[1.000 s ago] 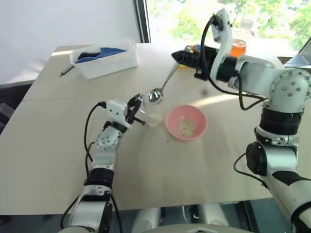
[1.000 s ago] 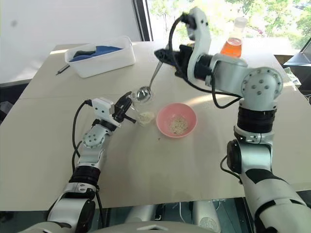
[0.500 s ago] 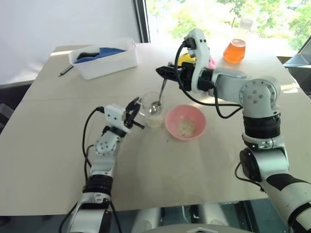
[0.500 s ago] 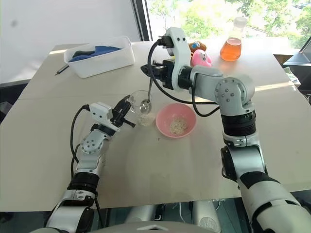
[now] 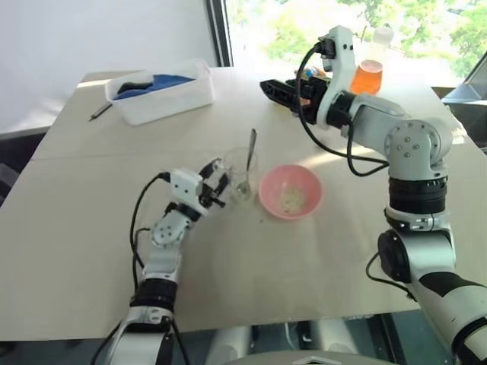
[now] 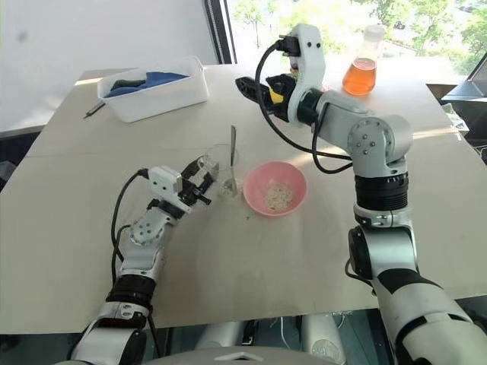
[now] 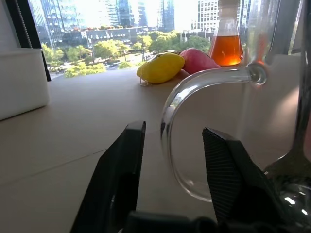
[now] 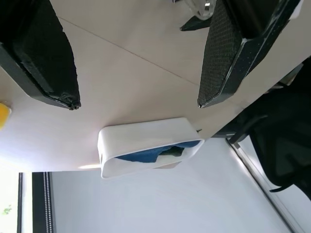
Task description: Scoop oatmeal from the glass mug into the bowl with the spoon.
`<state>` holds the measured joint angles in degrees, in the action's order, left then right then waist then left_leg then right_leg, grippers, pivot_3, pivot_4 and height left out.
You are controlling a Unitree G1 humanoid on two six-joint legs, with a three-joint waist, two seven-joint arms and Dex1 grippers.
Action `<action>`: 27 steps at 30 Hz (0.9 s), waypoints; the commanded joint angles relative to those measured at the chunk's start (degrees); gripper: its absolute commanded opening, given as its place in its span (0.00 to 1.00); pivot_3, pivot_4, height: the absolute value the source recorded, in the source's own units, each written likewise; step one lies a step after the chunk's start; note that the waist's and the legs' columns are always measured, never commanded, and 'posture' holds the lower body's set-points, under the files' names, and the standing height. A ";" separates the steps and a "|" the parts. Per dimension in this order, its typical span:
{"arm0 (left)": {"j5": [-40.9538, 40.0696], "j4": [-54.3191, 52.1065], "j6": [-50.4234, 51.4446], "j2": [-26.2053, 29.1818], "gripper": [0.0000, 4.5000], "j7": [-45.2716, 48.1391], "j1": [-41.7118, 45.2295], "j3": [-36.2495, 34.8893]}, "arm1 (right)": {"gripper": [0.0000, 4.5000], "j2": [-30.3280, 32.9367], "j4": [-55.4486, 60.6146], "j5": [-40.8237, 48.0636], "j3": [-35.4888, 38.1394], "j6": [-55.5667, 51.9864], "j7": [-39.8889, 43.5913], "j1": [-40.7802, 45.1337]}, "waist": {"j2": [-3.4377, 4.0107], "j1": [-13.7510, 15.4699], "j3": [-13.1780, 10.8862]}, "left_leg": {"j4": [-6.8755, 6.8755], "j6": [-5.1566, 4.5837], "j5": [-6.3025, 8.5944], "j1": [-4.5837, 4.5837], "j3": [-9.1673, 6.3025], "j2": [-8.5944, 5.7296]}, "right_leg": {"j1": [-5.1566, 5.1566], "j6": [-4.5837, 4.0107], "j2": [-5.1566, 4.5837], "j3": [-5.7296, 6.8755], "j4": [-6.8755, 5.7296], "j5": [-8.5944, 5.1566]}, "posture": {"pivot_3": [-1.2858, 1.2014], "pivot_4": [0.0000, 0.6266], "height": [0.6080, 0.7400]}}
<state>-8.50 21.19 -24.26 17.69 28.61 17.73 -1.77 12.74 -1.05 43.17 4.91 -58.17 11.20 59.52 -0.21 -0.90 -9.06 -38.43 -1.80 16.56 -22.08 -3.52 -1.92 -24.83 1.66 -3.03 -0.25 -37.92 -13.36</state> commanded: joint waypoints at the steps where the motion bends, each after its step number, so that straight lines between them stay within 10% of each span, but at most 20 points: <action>1: -0.40 -1.73 0.11 0.58 0.76 0.55 -1.17 -0.71 | 0.86 0.57 3.37 -0.05 1.51 1.39 1.44 0.37 | 0.00 0.02 0.00 | 0.01 0.00 0.00 0.00 -0.01 0.01 | 0.00 0.00 0.00 0.00 0.00 0.00 | 0.52 0.24 1.00; 16: -6.28 -22.22 9.19 6.32 0.76 2.08 -12.01 -5.56 | 0.86 4.62 11.19 0.11 2.04 3.34 7.29 -6.03 | -0.01 0.07 -0.03 | 0.03 -0.02 0.03 -0.11 0.01 0.03 | -0.09 0.00 -0.04 -0.06 0.06 0.00 | 0.52 0.24 1.00; 27: -9.11 -36.22 21.55 10.48 0.76 3.78 -28.67 -8.48 | 0.86 18.96 21.79 -1.97 7.85 13.26 20.86 -37.12 | 0.01 0.30 -0.07 | 0.03 -0.20 0.13 -0.20 -0.01 0.04 | -0.08 0.00 -0.05 0.00 0.21 0.00 | 0.52 0.24 1.00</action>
<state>-17.39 -11.42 -3.46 27.04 31.48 -8.73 -9.43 30.46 17.22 40.56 9.63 -48.04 28.64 24.97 -0.21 -0.60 -9.12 -38.40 -1.99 16.69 -22.28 -3.53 -1.86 -24.91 1.67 -3.07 -0.25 -37.72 -13.37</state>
